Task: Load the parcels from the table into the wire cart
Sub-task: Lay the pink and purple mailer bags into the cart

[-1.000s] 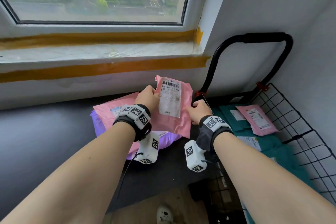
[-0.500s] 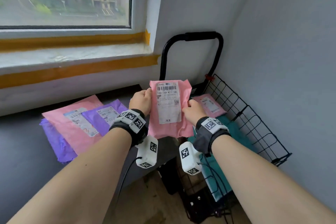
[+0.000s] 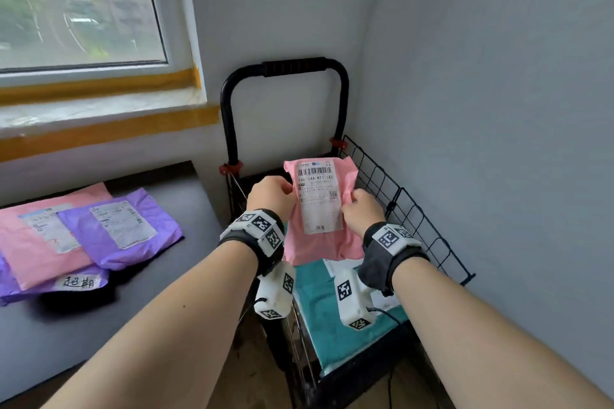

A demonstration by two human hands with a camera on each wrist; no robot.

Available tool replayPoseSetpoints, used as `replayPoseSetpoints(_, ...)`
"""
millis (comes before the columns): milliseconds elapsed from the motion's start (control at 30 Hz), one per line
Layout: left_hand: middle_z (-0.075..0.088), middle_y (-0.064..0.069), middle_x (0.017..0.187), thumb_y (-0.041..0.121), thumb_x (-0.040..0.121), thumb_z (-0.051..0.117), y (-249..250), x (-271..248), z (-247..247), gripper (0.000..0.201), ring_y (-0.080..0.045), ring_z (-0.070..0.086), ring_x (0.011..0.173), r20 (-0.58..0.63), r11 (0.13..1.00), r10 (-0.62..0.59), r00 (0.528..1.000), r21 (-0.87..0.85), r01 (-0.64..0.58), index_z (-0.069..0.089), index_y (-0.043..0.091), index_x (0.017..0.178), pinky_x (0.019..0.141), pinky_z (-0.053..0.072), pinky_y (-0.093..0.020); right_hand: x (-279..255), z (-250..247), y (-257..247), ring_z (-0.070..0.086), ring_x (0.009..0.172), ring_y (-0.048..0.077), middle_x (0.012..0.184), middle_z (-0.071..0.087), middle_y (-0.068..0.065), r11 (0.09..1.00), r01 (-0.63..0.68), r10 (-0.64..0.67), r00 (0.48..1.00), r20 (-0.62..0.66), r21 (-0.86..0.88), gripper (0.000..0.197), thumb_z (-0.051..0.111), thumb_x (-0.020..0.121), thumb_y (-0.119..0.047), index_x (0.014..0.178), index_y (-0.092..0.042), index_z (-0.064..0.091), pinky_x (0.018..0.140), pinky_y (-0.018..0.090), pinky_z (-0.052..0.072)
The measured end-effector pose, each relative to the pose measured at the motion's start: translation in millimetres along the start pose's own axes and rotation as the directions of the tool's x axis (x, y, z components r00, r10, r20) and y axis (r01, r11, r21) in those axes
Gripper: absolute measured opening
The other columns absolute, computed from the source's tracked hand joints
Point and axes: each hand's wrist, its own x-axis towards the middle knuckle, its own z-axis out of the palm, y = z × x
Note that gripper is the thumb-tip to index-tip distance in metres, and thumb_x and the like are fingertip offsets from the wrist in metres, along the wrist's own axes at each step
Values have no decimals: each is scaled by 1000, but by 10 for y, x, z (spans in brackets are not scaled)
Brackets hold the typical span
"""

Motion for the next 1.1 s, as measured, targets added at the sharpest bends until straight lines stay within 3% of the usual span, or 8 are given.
replayPoseSetpoints(133, 71, -6, 94, 15, 85, 57, 372, -38, 452, 16, -27, 64, 92, -11, 997, -37, 999, 65, 37, 72, 17, 90, 72, 43, -26, 306, -318, 468, 47, 83, 22, 83, 49, 1, 1000, 10, -10, 1000, 29, 4, 9, 41, 94, -14, 90, -16, 49, 64, 28, 35)
replayPoseSetpoints(233, 63, -4, 81, 21, 89, 51, 457, -15, 655, 14, -27, 60, 82, -16, 991, -109, 994, 77, 110, 64, 16, 84, 69, 40, -27, 503, -393, 657, 44, 81, 21, 68, 37, -6, 999, 41, -41, 997, 60, 2, 30, 42, 93, -13, 67, -24, 34, 53, 27, 28)
replayPoseSetpoints(367, 49, 0, 59, 21, 92, 44, 384, 137, 727, 32, -26, 50, 63, -59, 966, -256, 965, 30, 258, 44, 13, 61, 61, 35, -28, 747, -341, 740, 43, 76, 22, 63, 37, -5, 999, 37, -37, 998, 45, 15, 38, 46, 90, -7, 59, -22, 30, 48, 24, 23)
replayPoseSetpoints(500, 66, -16, 84, 25, 91, 41, 196, 505, 830, 31, -35, 64, 85, -87, 942, -330, 940, -101, 322, 54, 5, 72, 78, 52, -35, 1095, -168, 626, 47, 74, 24, 65, 45, -1, 998, 53, -55, 993, 100, 24, 34, 49, 91, -9, 59, -17, 38, 55, 26, 29)
replayPoseSetpoints(633, 55, -5, 65, 54, 95, 38, 75, 871, 949, 55, -27, 55, 67, 12, 918, -373, 928, -141, 371, 48, 10, 63, 67, 47, -31, 1412, 15, 476, 48, 73, 24, 69, 54, 5, 998, 48, -54, 990, 131, 47, 23, 48, 92, -12, 70, -12, 54, 58, 26, 32)
replayPoseSetpoints(733, 53, 1, 67, 40, 96, 46, -80, 1088, 1025, 41, -24, 53, 73, 26, 918, -389, 921, -77, 390, 52, 13, 65, 64, 37, -27, 1661, 150, 420, 53, 76, 25, 81, 62, 10, 998, 38, -44, 989, 144, 43, 18, 50, 93, -15, 86, -8, 66, 62, 26, 35)
replayPoseSetpoints(867, 59, -2, 88, 26, 96, 50, -348, 1354, 1185, 20, -20, 54, 84, -24, 891, -452, 892, -67, 449, 66, 13, 95, 75, 40, -26, 1999, 328, 447, 54, 81, 20, 94, 66, 3, 999, -29, 24, 983, 182, 23, 21, 52, 88, -7, 101, -12, 68, 70, 22, 39)
replayPoseSetpoints(1100, 59, -3, 92, 27, 97, 47, -674, 1903, 1600, 17, -22, 52, 83, -61, 831, -556, 829, -58, 553, 59, 15, 95, 73, 39, -28, 2757, 649, 717, 61, 106, 23, 120, 64, 0, 995, -88, 95, 950, 297, -36, 26, 56, 88, -15, 113, -20, 62, 91, 32, 49)
